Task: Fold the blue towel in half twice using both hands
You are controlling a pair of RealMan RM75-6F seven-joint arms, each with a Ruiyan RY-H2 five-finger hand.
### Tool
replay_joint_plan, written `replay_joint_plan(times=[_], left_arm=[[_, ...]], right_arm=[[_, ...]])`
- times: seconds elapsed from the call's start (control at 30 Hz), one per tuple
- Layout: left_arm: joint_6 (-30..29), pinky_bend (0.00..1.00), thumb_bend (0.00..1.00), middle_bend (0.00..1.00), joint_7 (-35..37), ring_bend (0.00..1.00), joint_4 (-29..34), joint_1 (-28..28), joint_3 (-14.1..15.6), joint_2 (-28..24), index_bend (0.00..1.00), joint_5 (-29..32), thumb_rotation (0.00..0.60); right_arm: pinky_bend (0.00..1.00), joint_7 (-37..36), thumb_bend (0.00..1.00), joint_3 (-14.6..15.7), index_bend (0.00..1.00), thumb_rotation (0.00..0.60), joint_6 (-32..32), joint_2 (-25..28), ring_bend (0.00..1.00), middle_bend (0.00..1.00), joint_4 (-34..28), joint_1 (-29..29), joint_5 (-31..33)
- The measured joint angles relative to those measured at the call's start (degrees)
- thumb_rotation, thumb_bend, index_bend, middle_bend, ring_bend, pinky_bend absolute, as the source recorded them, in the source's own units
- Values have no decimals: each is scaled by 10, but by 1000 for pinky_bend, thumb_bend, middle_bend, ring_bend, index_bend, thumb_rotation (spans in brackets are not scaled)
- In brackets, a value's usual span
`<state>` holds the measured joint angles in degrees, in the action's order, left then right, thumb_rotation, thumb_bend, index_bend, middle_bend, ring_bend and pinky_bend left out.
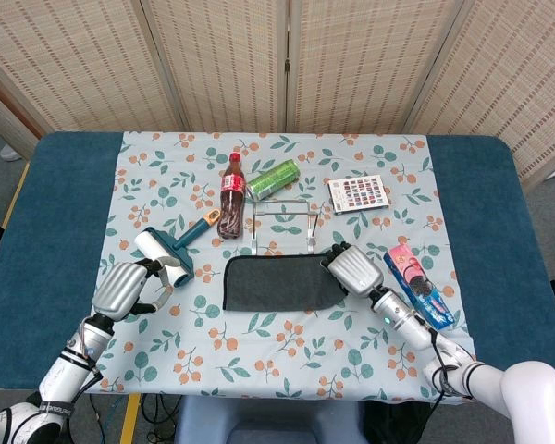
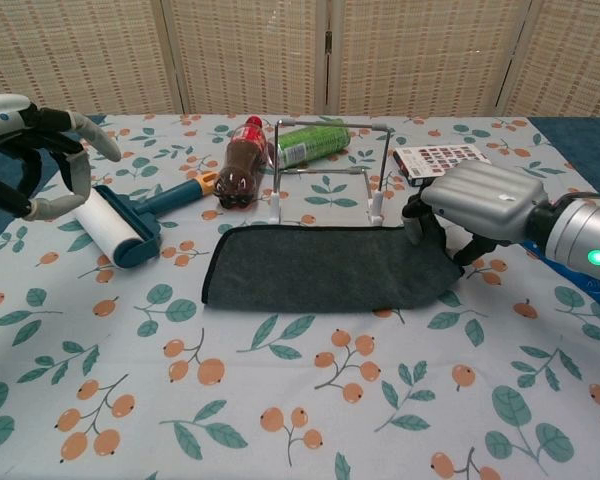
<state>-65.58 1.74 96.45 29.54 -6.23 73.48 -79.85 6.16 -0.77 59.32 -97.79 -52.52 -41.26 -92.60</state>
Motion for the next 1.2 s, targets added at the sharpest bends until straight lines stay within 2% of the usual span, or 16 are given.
replay_joint_plan(times=[0.17,0.3,0.53,0.73,0.87,1.07,1.2], left_arm=[[-1,639,363,517,2,422,1,-1,-2,-2,280,1,600],[-3,637,363,517,2,421,1,-2,-5,-8,280,4,600],[-9,626,363,516,-7,421,-1,-5,-7,-15,280,3,600],[-12,623,362,516,-11,419,-2,-7,-6,-14,281,3,600],[-17,621,363,516,-11,418,-3,-11,-4,-15,281,0,600],[-22,620,363,515,-5,417,-4,-16,-2,-19,281,-3,600],[-23,619,363,513,0,415,-4,-19,0,-22,281,-6,600]], right_arm=[[502,-8,487,0,625,600,15,3,330,464,-5,1,-4],[502,-15,513,-4,658,600,47,20,344,490,-28,4,-12],[502,-1,529,-23,680,600,97,80,376,509,-123,6,-24],[502,53,547,-67,699,600,112,136,415,527,-237,-5,-17],[502,113,557,-112,707,600,107,166,429,533,-299,-20,9],[502,189,565,-162,713,600,90,183,447,542,-350,-45,58],[502,233,565,-178,713,600,81,183,447,543,-363,-56,88]])
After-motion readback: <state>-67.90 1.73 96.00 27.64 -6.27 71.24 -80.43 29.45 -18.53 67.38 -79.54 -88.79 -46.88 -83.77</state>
